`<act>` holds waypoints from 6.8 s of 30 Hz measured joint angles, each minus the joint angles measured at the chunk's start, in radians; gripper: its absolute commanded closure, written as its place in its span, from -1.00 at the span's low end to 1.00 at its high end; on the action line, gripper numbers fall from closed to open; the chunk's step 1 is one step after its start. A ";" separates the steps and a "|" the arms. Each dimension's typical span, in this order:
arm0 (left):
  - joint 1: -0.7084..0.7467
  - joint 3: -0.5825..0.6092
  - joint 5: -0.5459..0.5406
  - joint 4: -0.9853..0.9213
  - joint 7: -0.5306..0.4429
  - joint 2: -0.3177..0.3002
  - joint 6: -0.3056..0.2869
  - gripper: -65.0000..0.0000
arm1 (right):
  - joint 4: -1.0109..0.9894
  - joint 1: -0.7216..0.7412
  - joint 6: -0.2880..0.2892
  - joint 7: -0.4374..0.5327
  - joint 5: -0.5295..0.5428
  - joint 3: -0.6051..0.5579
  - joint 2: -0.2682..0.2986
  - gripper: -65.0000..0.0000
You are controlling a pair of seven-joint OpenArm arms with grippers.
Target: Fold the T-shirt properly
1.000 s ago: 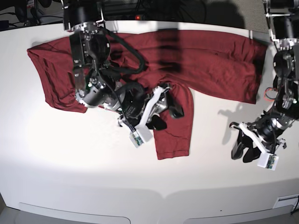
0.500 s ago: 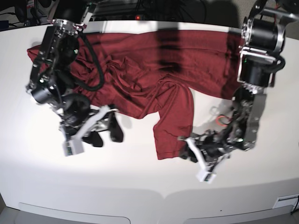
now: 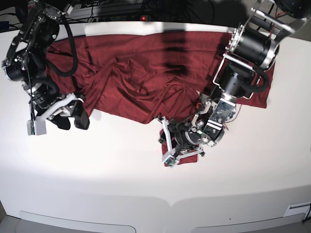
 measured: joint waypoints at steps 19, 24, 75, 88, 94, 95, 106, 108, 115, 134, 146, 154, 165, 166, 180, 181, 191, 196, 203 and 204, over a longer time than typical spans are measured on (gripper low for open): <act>-0.011 -0.001 -0.117 0.000 0.082 -0.369 0.141 0.42 | 0.000 -0.002 0.000 -0.019 0.047 0.002 0.000 -0.16; -0.010 -0.001 -0.114 0.000 0.104 -0.397 0.161 0.42 | -0.001 -0.002 0.000 0.002 -0.016 -0.030 0.001 -0.16; 0.007 0.002 0.019 0.043 0.158 -0.365 0.330 0.42 | -0.806 0.292 -0.034 0.404 -0.476 -0.370 0.125 -0.15; 0.007 0.002 0.019 0.043 0.160 -0.365 0.330 0.42 | -0.728 0.269 0.000 0.229 -0.320 -0.371 0.174 -0.15; 0.007 0.002 0.019 0.043 0.160 -0.365 0.330 0.42 | -0.668 0.258 0.000 0.135 -0.299 -0.373 0.202 -0.15; 0.007 0.002 0.019 0.043 0.160 -0.365 0.330 0.42 | -0.666 0.251 0.000 0.139 -0.296 -0.373 0.206 -0.15; 0.007 0.002 0.019 0.043 0.162 -0.365 0.330 0.42 | -0.662 0.208 0.006 0.173 -0.323 -0.373 0.217 0.72; 0.007 0.002 0.019 0.043 0.168 -0.365 0.330 0.42 | -0.662 0.208 0.002 0.188 -0.323 -0.373 0.217 0.93; 0.006 0.002 0.019 0.043 0.167 -0.365 0.330 0.42 | -0.662 0.208 0.000 0.253 -0.324 -0.373 0.216 1.00; 0.010 0.002 0.019 0.140 0.304 -0.390 0.320 0.38 | -0.668 0.332 0.000 0.226 -0.321 -0.376 0.216 1.00; 0.007 0.004 -0.286 0.259 0.366 -0.509 0.226 0.27 | -0.669 0.330 0.000 0.200 -0.315 -0.377 0.216 1.00; -0.009 -0.035 -0.400 0.023 0.297 -0.478 0.211 0.27 | -0.668 0.312 0.000 0.188 -0.308 -0.376 0.216 1.00; -0.007 -0.161 -0.554 -0.023 0.407 -0.484 0.089 1.00 | -0.668 0.275 0.000 0.191 -0.305 -0.377 0.216 1.00; -0.007 -0.161 -0.547 -0.023 0.407 -0.485 0.088 1.00 | -0.668 0.275 0.000 0.192 -0.305 -0.377 0.216 1.00; 0.004 -0.154 -0.457 0.186 0.436 -0.567 0.089 1.00 | -0.595 0.275 0.000 0.201 -0.303 -0.376 0.235 1.00; 0.004 -0.154 -0.460 0.201 0.431 -0.570 0.089 1.00 | -0.577 0.275 0.000 0.204 -0.303 -0.376 0.236 1.00; 0.013 -0.167 -0.496 0.296 0.502 -0.575 0.090 1.00 | -0.429 0.248 0.000 0.093 -0.239 -0.376 0.236 1.00; 0.080 -0.274 -0.529 0.413 0.557 -0.578 0.092 1.00 | -0.303 0.156 0.000 0.088 -0.233 -0.377 0.236 1.00; 0.266 -0.409 -0.529 0.719 0.641 -0.608 0.098 1.00 | -0.126 0.074 0.001 0.087 -0.221 -0.286 0.235 1.00; 0.288 -0.422 -0.531 0.772 0.653 -0.616 0.096 1.00 | -0.104 0.064 0.001 0.068 -0.209 -0.260 0.235 1.00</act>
